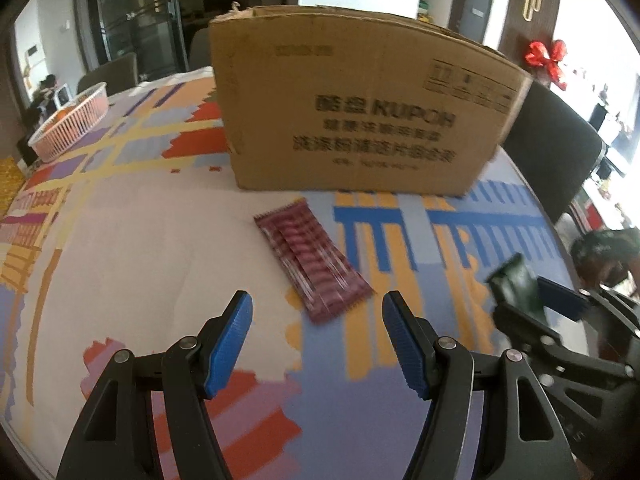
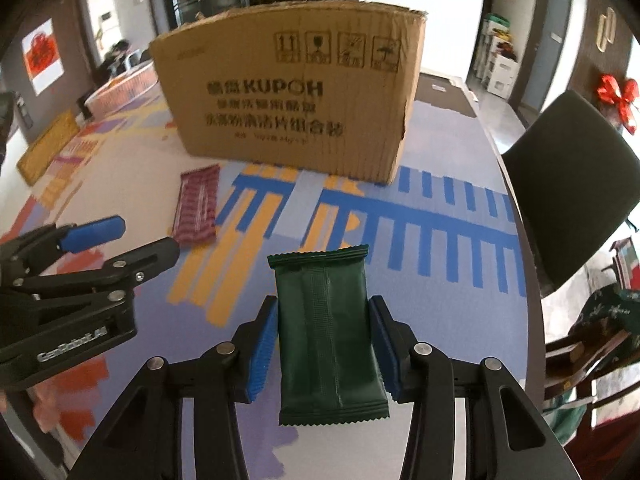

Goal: Organize snacks
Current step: 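Grasp the dark green pack with the right tool while the left tool grasps the striped wafer bar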

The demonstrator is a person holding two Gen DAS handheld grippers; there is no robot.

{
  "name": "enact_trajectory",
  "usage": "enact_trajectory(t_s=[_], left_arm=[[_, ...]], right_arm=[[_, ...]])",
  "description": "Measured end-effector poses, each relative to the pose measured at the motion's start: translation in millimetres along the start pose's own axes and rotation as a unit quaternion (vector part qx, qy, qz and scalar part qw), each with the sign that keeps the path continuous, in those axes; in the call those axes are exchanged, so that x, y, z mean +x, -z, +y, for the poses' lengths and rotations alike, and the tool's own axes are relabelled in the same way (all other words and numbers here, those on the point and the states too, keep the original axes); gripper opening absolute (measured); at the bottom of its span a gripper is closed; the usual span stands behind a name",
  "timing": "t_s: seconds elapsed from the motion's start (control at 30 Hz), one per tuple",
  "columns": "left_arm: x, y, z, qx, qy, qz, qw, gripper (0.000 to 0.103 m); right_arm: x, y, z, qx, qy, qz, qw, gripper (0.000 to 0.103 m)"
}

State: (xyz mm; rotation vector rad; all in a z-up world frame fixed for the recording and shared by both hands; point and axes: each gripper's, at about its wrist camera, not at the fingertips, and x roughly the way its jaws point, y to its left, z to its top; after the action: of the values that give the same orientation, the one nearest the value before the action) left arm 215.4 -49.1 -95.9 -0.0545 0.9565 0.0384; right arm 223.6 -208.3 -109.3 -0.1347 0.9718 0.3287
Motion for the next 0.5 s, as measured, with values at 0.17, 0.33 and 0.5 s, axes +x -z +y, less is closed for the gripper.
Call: enact_trajectory(t_s=[0.17,0.33,0.5], left_arm=[[18.7,-13.7,4.0,-0.02,-0.008,0.003,0.9998,0.067],[35.6,-24.2,2.9,-0.035,-0.022,0.005,0.9991,0.067],[45.8,-30.0,-0.5,-0.042,-0.046,-0.001,0.998,0.066]], right_arm=[[0.1,-11.0,0.7,0.025,0.02,-0.028,0.999,0.046],[0.4,-21.4,4.4,0.039,0.024,-0.042,0.998,0.046],[3.8,-30.0,5.9,0.047,0.023,-0.051,0.997,0.046]])
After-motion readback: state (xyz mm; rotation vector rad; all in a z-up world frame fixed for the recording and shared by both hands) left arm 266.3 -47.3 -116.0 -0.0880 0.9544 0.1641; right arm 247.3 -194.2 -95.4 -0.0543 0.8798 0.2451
